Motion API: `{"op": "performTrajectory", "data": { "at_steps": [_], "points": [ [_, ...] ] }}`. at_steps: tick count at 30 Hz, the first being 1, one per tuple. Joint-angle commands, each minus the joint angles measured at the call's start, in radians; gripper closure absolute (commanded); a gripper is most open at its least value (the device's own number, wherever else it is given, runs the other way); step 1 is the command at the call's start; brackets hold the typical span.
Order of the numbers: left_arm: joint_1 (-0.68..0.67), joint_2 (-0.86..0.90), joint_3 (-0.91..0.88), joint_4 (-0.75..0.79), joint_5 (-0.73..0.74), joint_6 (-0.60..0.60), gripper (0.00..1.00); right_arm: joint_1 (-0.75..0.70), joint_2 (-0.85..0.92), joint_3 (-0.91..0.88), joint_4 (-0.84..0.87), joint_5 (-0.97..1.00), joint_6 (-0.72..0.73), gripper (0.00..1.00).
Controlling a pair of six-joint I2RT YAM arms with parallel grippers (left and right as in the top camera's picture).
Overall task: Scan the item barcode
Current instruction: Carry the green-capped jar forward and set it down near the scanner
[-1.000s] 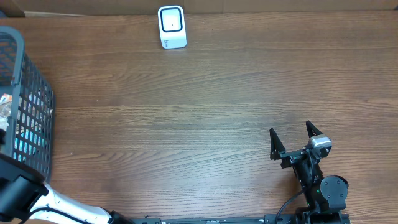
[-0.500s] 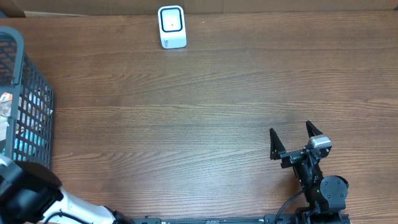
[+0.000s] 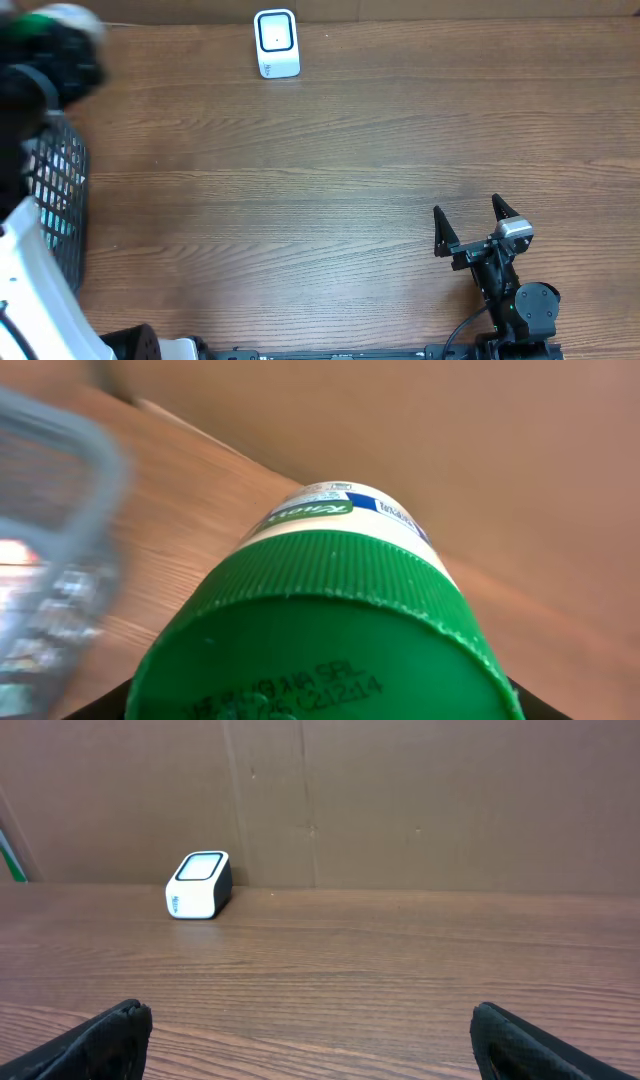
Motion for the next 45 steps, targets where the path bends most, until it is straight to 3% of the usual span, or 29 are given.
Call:
{"op": "performTrajectory", "data": {
  "at_steps": [1,12,26,34,40,41,45],
  "points": [
    [-0.166,0.050,-0.028,-0.014,0.005,-0.010,0.72,0.006,-0.008,-0.011,0.003,-0.003,0.005,0.00],
    [-0.492,0.328,-0.085,-0.140,-0.082,-0.007,0.73,0.006,-0.008,-0.011,0.003,-0.003,0.005,0.00],
    [-0.689,0.776,-0.086,-0.199,0.013,-0.029,0.71,0.006,-0.008,-0.011,0.003,-0.003,0.005,0.00],
    [-0.717,0.869,-0.086,-0.175,0.016,-0.056,0.71,0.006,-0.008,-0.011,0.003,-0.003,0.005,0.00],
    [-0.718,0.869,-0.086,-0.140,0.013,-0.071,0.62,0.006,-0.008,-0.011,0.003,-0.003,0.005,0.00],
    [-0.718,0.869,-0.086,-0.138,0.011,-0.070,0.55,0.006,-0.008,-0.011,0.003,-0.003,0.005,0.00],
    [-0.718,0.870,-0.086,-0.133,0.004,-0.063,0.43,0.006,-0.008,-0.011,0.003,-0.003,0.005,0.00]
  ]
}}
